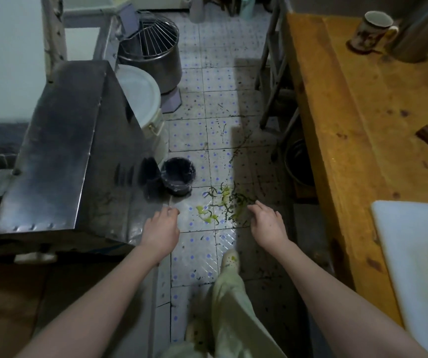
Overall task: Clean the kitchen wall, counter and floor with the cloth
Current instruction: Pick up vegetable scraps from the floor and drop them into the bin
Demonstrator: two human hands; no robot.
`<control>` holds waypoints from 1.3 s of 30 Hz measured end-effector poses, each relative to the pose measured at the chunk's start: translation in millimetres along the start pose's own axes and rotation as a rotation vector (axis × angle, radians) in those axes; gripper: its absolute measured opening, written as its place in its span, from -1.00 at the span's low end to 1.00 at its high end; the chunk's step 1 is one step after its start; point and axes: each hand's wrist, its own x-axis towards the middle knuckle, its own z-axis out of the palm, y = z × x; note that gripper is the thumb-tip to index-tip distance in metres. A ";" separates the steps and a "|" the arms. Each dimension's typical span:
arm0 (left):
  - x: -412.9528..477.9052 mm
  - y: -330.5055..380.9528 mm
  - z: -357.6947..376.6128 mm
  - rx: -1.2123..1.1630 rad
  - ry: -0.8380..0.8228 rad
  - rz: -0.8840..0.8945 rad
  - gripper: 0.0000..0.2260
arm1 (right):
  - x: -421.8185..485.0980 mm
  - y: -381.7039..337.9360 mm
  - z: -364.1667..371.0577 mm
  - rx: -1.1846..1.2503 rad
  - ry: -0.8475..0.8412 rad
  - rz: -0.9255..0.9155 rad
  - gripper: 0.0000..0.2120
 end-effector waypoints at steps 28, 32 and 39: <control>312.5 -34.7 230.3 -0.027 -0.028 -0.023 -0.62 | 304.7 90.6 214.2 -0.037 -0.068 -0.005 -0.55; 363.1 -63.6 303.4 0.026 -0.040 -0.004 -0.60 | 355.5 122.3 287.2 -0.037 -0.055 0.016 -0.59; 437.8 -98.7 437.8 0.092 -0.050 0.028 -0.59 | 449.6 167.9 409.1 -0.057 -0.013 -0.073 -0.61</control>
